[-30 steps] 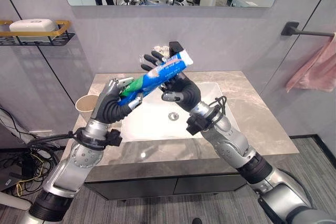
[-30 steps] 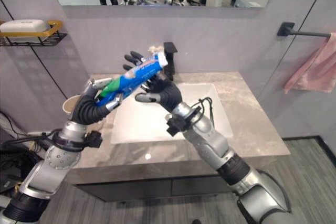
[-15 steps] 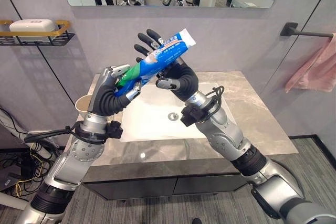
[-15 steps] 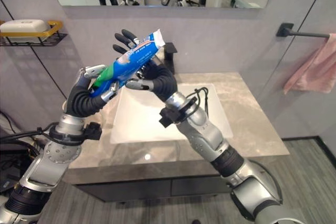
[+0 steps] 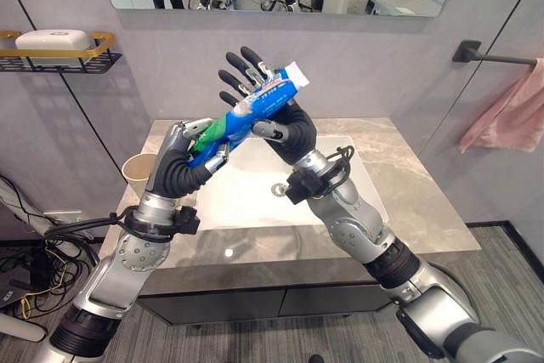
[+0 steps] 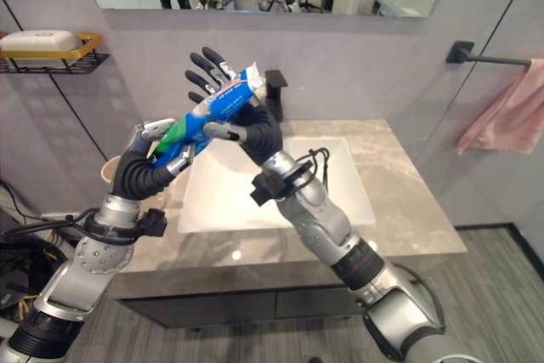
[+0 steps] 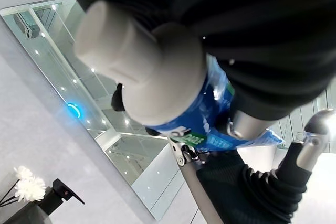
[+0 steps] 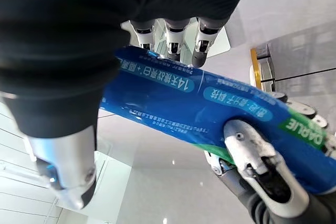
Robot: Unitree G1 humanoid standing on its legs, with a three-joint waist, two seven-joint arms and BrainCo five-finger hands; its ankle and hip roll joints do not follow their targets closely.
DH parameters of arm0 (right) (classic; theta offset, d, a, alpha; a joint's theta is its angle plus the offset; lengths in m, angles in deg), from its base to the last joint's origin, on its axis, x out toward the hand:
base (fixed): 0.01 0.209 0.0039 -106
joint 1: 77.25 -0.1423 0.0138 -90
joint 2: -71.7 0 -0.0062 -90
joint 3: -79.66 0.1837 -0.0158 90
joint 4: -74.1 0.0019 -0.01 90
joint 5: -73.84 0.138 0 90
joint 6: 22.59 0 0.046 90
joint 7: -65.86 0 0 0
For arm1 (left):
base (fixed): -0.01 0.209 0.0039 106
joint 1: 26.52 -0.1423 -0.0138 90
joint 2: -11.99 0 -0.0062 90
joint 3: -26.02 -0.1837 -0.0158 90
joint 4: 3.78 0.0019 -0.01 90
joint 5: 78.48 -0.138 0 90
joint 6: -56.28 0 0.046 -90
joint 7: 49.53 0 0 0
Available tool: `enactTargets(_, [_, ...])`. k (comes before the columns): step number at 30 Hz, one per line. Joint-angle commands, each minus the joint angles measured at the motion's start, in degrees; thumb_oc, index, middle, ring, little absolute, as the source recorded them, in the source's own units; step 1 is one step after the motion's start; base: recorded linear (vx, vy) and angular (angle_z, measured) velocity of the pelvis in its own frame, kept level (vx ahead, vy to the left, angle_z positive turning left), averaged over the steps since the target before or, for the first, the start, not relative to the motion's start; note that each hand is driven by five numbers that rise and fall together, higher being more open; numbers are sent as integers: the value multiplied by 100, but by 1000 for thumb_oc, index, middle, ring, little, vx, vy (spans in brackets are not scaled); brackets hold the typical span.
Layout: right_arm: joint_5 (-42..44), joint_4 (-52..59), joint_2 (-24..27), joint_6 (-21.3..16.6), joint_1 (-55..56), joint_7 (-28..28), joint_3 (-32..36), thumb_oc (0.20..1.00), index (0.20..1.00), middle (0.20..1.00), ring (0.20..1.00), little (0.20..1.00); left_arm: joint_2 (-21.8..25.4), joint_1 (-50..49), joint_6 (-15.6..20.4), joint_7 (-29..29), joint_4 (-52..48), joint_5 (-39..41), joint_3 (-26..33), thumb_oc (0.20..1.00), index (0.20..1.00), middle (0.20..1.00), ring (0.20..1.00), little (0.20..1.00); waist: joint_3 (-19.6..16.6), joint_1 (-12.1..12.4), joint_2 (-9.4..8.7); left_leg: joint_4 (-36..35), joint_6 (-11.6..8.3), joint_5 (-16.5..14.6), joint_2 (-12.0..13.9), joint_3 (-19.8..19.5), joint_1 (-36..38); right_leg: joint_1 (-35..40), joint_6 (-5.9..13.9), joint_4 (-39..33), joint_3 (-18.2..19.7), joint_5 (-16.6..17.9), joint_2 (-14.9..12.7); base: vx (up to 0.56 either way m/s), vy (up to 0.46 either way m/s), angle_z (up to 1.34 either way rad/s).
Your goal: Put brush and paste in cup on sink, flatten towel.
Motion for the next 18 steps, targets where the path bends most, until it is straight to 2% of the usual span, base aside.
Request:
enactTargets(1, [137, 184, -295, -495, -282, -41, 373, 1000, 1000, 1000, 1000, 1000, 273, 245, 151, 106, -230, 224, -90, 200, 200, 200, 200, 200, -133, 49, -288, 25, 202, -125, -153, -23, -54, 228, 245, 3, 113, -158, -525, 0, 0, 0])
enactTargets(4, [137, 180, -330, -527, -230, -69, 376, 1000, 1000, 1000, 1000, 1000, 198, 318, 146, 110, -218, 210, -200, 200, 200, 200, 200, 200, -152, 37, -279, 25, 197, -124, -142, -28, -58, 230, 242, 0, 105, -166, -516, 0, 0, 0])
enactTargets(5, [137, 179, -342, -527, -223, -75, 375, 887, 887, 887, 887, 887, 177, 350, 147, 94, -207, 224, -248, 200, 200, 200, 200, 200, -160, 37, -279, 25, 195, -121, -140, -37, -62, 234, 239, 0, 101, -169, -512, 0, 0, 0])
enactTargets(7, [149, 189, -371, -517, -189, -85, 376, 784, 784, 784, 784, 784, 176, 414, 135, 68, -192, 194, -338, 200, 200, 200, 200, 200, -171, 36, -277, 25, 193, -114, -132, -52, -75, 238, 236, 2, 92, -170, -504, 0, 0, 0])
enactTargets(8, [148, 191, -370, -517, -188, -85, 378, 771, 771, 771, 771, 771, 176, 417, 136, 70, -189, 193, -341, 200, 200, 200, 200, 200, -171, 36, -278, 25, 193, -114, -132, -53, -75, 239, 236, 2, 90, -170, -504, 0, 0, 0])
enactTargets(13, [163, 187, -422, -542, -170, -122, 416, 307, 307, 307, 307, 307, 154, 431, 132, 26, -197, 223, -409, 200, 200, 200, 200, 200, -183, 24, -254, 25, 190, -103, -124, -70, -81, 238, 224, 6, 87, -168, -489, 0, 0, 0])
enactTargets(15, [180, 175, -458, -553, -151, -139, 426, 200, 200, 200, 200, 200, 131, 446, 125, 16, -178, 241, -447, 200, 200, 200, 200, 200, -185, 22, -250, 25, 187, -103, -121, -71, -84, 234, 222, 4, 87, -165, -491, 0, 0, 0])
enactTargets(18, [177, 145, -491, -563, -82, -192, 440, 200, 200, 200, 200, 200, 100, 455, 114, -10, -137, 264, -514, 200, 200, 200, 200, 200, -191, 14, -242, 25, 182, -97, -124, -79, -87, 251, 222, 6, 69, -166, -485, 0, 0, 0])
